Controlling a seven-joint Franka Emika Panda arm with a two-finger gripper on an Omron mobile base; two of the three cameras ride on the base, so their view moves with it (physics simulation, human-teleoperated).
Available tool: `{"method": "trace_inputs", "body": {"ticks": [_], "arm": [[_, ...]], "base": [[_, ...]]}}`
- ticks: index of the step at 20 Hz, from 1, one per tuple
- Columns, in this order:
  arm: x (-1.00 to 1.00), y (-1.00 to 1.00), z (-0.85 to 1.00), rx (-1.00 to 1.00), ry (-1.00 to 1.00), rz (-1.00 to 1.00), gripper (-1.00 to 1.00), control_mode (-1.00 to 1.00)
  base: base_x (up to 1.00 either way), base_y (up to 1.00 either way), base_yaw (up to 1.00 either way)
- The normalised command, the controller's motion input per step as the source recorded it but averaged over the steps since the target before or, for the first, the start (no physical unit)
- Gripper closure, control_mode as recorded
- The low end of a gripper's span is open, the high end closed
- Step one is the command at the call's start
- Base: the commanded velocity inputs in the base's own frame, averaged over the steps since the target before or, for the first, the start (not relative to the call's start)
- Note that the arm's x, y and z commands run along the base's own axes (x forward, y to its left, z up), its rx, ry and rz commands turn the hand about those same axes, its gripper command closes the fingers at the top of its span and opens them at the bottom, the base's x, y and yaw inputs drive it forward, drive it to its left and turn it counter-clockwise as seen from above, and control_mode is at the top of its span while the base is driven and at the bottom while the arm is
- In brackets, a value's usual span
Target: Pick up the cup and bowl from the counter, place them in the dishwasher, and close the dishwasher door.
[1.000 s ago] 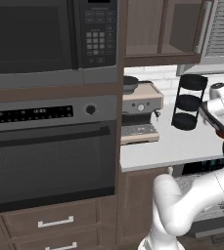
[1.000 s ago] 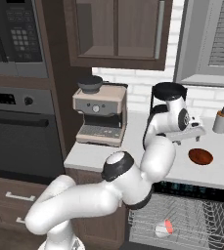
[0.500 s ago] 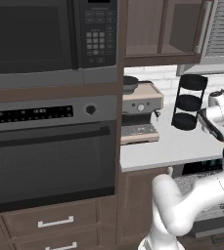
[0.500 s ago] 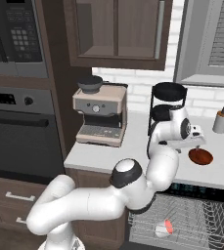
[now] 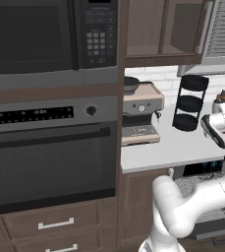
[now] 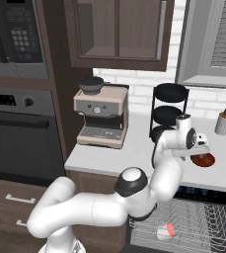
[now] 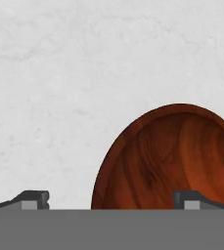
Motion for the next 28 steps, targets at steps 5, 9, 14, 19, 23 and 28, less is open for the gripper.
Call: {"method": "trace_inputs", "body": {"ticks": [5, 9, 14, 19, 23, 28], "arm": [[0.00, -0.23, -0.16, 0.07, 0.00, 0.00, -1.00, -1.00], [0.00, -0.01, -0.22, 0.08, 0.00, 0.00, 1.00, -1.00], [-0.08, 0.04, -0.05, 0.00, -0.02, 0.00, 1.00, -1.00], [-0.73, 0.30, 0.13, -0.16, -0.04, 0.00, 1.00, -1.00], [-1.00, 0.32, 0.20, -0.13, -0.14, 0.02, 1.00, -1.00], [-1.00, 0.35, 0.19, -0.13, -0.20, 0.10, 1.00, -1.00]], "base": [[0.00, 0.00, 0.00], [0.00, 0.00, 0.00], [0.00, 0.00, 0.00], [0.00, 0.00, 0.00], [0.00, 0.00, 0.00], [0.00, 0.00, 0.00]]}}
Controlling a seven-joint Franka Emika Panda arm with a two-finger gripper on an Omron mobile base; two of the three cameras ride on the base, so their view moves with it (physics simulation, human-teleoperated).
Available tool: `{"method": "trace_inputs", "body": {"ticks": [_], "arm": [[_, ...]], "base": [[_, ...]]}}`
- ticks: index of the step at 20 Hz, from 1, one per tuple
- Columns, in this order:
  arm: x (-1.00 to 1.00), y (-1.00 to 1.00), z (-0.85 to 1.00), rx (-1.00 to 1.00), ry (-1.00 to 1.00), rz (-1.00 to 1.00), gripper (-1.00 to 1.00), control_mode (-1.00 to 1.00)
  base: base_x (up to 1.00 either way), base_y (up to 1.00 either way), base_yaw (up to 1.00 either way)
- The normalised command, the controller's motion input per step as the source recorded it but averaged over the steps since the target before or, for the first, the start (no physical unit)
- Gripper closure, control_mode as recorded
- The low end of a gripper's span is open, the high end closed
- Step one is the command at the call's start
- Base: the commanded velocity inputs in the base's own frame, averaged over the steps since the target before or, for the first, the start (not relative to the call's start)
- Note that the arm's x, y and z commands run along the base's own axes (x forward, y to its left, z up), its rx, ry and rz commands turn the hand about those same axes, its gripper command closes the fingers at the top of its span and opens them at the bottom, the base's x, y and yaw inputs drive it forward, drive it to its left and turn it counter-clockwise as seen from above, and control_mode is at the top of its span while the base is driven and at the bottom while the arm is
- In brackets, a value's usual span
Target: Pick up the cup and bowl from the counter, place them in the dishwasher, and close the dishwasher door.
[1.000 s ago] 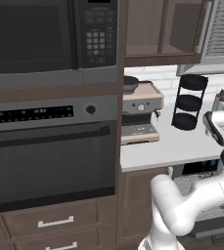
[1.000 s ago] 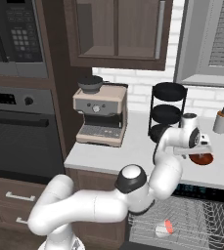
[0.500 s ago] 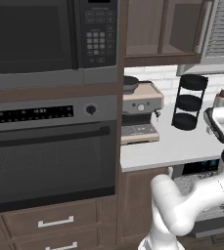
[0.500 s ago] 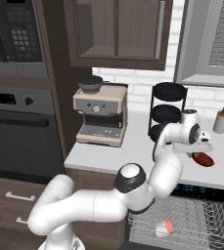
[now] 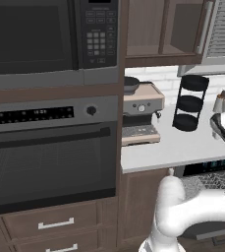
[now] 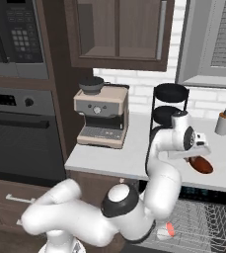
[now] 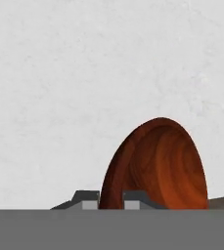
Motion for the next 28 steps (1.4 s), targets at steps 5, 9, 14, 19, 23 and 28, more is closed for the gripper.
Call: {"method": "trace_inputs", "body": {"ticks": [5, 9, 14, 19, 23, 28], "arm": [[-1.00, 0.04, 0.02, 0.04, -0.24, 0.06, 1.00, -1.00], [-1.00, 0.05, 0.00, 0.10, -0.12, 0.05, 1.00, -1.00], [-1.00, 0.20, 0.00, 0.11, -0.01, 0.08, 1.00, -1.00], [-0.56, 0.53, -0.44, 0.17, 0.02, 0.18, 1.00, -1.00], [0.12, 0.58, -0.88, 0.16, 0.00, 0.11, 1.00, -1.00], [0.50, 0.19, -0.60, 0.08, 0.06, 0.08, 1.00, -1.00]], "base": [[0.00, 0.00, 0.00], [0.00, 0.00, 0.00], [0.00, 0.00, 0.00], [0.00, 0.00, 0.00], [0.00, 0.00, 0.00], [0.00, 0.00, 0.00]]}}
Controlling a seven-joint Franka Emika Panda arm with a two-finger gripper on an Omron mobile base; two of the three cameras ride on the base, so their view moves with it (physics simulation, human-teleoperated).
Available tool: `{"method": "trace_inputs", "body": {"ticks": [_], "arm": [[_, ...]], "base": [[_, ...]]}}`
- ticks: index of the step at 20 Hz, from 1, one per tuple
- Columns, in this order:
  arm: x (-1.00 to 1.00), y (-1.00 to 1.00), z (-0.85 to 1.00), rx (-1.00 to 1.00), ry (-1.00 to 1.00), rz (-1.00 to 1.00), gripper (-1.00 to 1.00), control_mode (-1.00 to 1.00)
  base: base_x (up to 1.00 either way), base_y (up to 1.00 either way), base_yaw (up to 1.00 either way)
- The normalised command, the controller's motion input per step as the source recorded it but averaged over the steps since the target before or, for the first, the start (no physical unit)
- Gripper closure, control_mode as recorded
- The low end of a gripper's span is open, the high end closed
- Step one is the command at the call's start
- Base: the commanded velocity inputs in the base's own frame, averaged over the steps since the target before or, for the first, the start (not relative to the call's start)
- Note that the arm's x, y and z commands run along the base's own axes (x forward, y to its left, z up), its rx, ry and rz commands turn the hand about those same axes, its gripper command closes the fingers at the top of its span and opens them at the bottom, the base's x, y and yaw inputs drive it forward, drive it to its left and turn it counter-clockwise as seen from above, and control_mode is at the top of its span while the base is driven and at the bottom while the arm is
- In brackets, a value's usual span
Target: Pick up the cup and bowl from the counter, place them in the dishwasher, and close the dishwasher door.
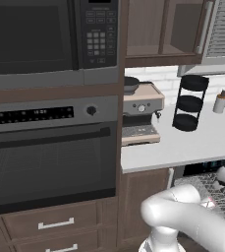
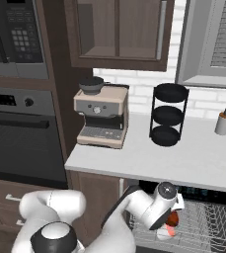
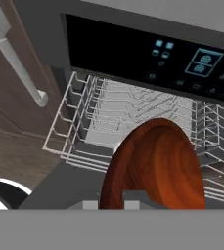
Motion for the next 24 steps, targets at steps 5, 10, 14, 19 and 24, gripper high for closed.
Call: {"method": "trace_inputs", "body": {"ticks": [5, 10, 14, 19, 24], "arm": [[0.34, 0.02, -0.38, 0.11, 0.10, 0.04, 1.00, -1.00], [0.13, 0.00, -0.44, 0.04, 0.04, 0.00, 1.00, -1.00], [0.02, 0.02, -0.45, 0.06, -0.03, -0.02, 1.00, -1.00], [0.13, 0.31, -0.43, 0.06, 0.00, -0.03, 1.00, -1.00], [0.29, 0.30, -0.23, 0.01, 0.00, 0.00, 1.00, -1.00]], "base": [[0.00, 0.00, 0.00], [0.00, 0.00, 0.00], [0.00, 0.00, 0.00], [0.00, 0.00, 0.00], [0.00, 0.00, 0.00]]}}
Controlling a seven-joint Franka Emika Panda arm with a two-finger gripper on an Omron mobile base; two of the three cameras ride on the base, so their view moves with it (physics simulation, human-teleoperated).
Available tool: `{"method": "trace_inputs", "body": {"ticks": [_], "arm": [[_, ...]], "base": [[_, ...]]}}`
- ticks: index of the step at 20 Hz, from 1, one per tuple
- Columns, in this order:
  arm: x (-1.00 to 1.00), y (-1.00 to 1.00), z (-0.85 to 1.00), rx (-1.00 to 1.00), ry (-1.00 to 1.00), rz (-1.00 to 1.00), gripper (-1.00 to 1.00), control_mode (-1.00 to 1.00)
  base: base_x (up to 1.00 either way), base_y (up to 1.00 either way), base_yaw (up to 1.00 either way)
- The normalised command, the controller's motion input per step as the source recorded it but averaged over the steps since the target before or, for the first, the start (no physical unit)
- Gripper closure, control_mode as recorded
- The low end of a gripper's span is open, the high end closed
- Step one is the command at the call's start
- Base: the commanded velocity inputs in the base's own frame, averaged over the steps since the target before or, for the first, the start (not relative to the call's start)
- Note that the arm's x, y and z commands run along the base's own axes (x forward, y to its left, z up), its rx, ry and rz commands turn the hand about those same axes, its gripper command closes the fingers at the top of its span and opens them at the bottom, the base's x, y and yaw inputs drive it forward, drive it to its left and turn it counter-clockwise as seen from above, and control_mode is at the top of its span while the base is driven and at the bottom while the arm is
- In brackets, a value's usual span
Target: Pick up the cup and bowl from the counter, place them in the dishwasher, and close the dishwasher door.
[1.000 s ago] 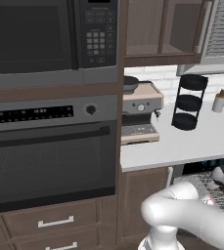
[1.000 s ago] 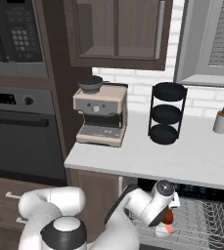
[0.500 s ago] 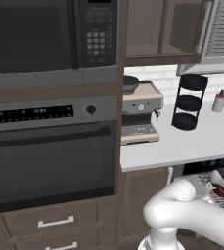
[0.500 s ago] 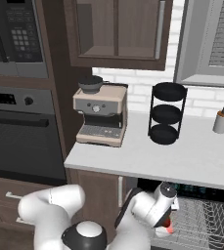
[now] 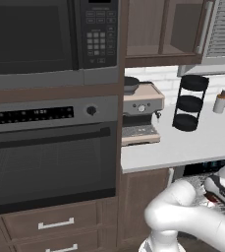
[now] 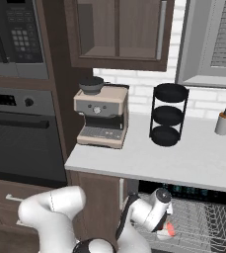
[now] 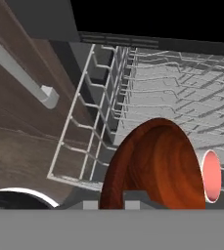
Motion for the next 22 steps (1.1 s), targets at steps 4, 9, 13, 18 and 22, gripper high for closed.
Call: {"method": "trace_inputs", "body": {"ticks": [4, 9, 13, 18, 22], "arm": [[0.41, 0.01, -0.01, -0.01, -0.01, 0.00, 1.00, -1.00], [0.45, 0.01, -0.03, -0.05, -0.05, 0.00, 1.00, -1.00], [0.03, 0.00, -0.35, 0.00, 0.00, 0.00, 1.00, -1.00], [0.04, -0.15, -0.58, 0.00, 0.00, 0.00, 1.00, -1.00], [0.11, -0.05, -0.52, 0.05, -0.01, 0.00, 1.00, -1.00]], "base": [[0.00, 0.00, 0.00], [0.00, 0.00, 0.00], [0.00, 0.00, 0.00], [0.00, 0.00, 0.00], [0.00, 0.00, 0.00]]}}
